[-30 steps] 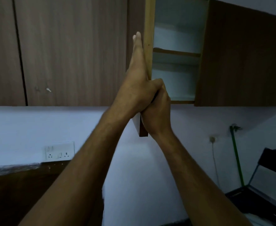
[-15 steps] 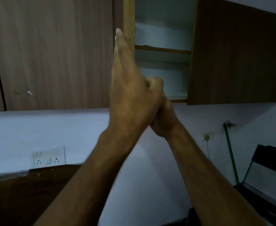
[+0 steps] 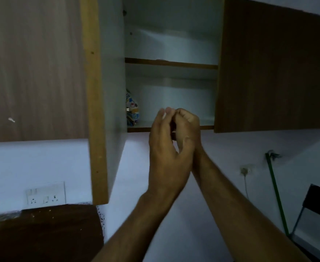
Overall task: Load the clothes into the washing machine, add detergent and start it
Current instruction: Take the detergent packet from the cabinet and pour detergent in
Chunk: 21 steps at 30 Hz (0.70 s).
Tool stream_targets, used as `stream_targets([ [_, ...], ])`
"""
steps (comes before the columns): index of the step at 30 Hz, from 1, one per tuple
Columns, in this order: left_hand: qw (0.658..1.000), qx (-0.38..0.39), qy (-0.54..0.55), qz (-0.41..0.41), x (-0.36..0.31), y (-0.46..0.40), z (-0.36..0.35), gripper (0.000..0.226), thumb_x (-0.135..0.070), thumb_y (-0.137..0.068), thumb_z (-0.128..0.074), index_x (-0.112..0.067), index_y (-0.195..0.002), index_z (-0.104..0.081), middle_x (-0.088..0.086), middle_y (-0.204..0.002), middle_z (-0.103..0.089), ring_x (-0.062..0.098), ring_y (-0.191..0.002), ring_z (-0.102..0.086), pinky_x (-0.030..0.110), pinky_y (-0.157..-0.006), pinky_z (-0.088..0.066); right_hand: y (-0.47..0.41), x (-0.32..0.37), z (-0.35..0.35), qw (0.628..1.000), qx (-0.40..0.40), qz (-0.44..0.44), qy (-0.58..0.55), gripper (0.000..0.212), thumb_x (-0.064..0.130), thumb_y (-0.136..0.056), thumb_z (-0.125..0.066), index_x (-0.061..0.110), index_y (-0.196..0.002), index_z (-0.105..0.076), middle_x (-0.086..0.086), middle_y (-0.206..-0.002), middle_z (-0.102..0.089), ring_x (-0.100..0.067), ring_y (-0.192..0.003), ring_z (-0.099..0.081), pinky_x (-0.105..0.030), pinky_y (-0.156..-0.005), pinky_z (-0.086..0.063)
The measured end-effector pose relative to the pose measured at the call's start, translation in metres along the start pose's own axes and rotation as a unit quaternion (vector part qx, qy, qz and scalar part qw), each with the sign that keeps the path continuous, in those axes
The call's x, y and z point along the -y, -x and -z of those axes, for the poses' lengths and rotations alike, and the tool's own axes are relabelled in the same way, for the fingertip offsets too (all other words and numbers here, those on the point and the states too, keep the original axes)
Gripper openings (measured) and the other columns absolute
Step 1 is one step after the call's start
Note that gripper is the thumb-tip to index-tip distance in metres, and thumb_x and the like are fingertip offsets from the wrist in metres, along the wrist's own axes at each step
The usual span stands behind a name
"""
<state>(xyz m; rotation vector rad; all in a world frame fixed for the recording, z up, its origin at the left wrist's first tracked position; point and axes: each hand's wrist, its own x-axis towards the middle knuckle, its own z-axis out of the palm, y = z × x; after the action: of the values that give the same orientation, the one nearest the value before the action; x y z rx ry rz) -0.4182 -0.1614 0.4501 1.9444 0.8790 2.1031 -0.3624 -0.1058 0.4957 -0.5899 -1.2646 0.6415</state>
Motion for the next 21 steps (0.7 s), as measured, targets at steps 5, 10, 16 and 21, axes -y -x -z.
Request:
stream_targets([
  [5, 0.998, -0.01, -0.008, 0.068, 0.037, -0.042, -0.033, 0.047, -0.026, -0.101, -0.047, -0.032, -0.146, -0.036, -0.014, -0.155, -0.029, -0.018, -0.125, -0.028, -0.003, -0.083, -0.033, -0.044, -0.028, 0.027, 0.999, 0.03, -0.019, 0.018, 0.027, 0.019, -0.093, -0.061, 0.001, -0.073, -0.059, -0.004, -0.058, -0.052, -0.017, -0.052, -0.05, -0.03, -0.049, -0.043],
  [10, 0.992, -0.008, -0.046, 0.118, 0.083, -0.074, -0.053, 0.045, -0.02, -0.099, -0.051, -0.031, -0.141, -0.043, -0.009, -0.15, -0.038, 0.005, -0.135, -0.036, 0.027, -0.109, -0.037, -0.09, -0.066, 0.043, 0.996, 0.055, -0.037, 0.058, 0.025, 0.023, -0.092, -0.061, 0.009, -0.072, -0.06, -0.007, -0.065, -0.057, -0.025, -0.058, -0.054, -0.036, -0.051, -0.047],
  [16, 0.982, -0.015, -0.112, 0.15, 0.132, -0.098, -0.055, 0.053, -0.017, -0.093, -0.06, -0.027, -0.142, -0.043, -0.005, -0.149, -0.041, 0.01, -0.133, -0.04, 0.024, -0.1, -0.037, -0.139, -0.112, 0.033, 0.986, 0.101, -0.074, 0.11, 0.011, 0.016, -0.088, -0.064, 0.009, -0.096, -0.064, -0.008, -0.091, -0.067, -0.024, -0.08, -0.064, -0.039, -0.071, -0.058],
  [21, 0.977, -0.014, -0.137, 0.165, 0.168, -0.129, -0.053, 0.056, -0.008, -0.092, -0.058, -0.019, -0.145, -0.04, 0.001, -0.149, -0.04, 0.017, -0.136, -0.039, 0.028, -0.107, -0.038, -0.18, -0.137, 0.012, 0.976, 0.155, -0.09, 0.127, 0.025, 0.014, -0.082, -0.066, 0.018, -0.107, -0.062, -0.002, -0.105, -0.065, -0.019, -0.097, -0.062, -0.041, -0.087, -0.057],
])
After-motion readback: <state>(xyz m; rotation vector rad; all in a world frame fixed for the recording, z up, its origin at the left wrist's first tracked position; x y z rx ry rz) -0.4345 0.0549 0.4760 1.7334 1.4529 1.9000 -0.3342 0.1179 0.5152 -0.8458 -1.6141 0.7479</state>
